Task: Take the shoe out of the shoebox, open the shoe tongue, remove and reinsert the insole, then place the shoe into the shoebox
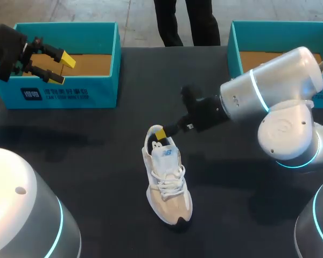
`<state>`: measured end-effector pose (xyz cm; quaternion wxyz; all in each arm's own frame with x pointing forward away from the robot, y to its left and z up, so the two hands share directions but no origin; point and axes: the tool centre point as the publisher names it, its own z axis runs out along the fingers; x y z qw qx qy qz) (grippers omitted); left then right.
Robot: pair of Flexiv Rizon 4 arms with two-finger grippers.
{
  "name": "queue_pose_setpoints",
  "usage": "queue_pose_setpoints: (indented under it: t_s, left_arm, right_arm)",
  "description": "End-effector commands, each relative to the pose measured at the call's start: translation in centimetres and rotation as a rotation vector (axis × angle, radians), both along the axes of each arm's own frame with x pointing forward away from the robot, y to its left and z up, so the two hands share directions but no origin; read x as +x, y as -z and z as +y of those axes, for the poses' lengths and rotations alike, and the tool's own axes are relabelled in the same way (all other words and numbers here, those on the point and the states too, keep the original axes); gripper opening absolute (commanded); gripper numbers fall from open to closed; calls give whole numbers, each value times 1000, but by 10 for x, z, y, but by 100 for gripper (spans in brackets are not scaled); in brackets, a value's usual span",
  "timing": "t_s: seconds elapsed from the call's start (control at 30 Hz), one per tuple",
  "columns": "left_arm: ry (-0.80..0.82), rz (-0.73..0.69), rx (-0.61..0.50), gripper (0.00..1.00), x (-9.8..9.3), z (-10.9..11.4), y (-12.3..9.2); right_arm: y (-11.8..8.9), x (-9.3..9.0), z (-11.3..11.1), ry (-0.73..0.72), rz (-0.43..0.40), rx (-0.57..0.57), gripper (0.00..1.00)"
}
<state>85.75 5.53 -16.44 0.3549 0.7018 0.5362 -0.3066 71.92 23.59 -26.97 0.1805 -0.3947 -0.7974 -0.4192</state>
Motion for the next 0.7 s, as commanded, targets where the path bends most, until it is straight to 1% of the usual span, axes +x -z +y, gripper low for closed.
queue_pose_setpoints:
  t_s: [0.03,0.07,0.1,0.13,0.17,0.2,0.37,0.43,0.7]
  left_arm:
    - [-1,-1,2,100,-1,0,0]
    - [-1,-1,2,100,-1,0,0]
    - [-1,-1,2,100,-1,0,0]
    - [-1,-1,2,100,-1,0,0]
    - [-1,-1,2,100,-1,0,0]
    - [-1,-1,2,100,-1,0,0]
    - [-1,-1,2,100,-1,0,0]
    - [-1,-1,2,100,-1,0,0]
    - [-1,-1,2,100,-1,0,0]
  right_arm:
    - [-6,-1,2,205,-49,-278,0]
    - [-6,-2,2,228,-51,-295,0]
    - [-7,-2,2,261,-49,-343,0]
    - [-7,-3,1,276,-65,-333,0]
    - [-8,-3,1,291,-75,-348,0]
    - [-9,-4,1,308,-78,-393,0]
    - [-18,-3,5,343,-129,-464,0]
    - [-20,-2,6,371,-135,-548,0]
    - [-20,-2,6,371,-135,-548,0]
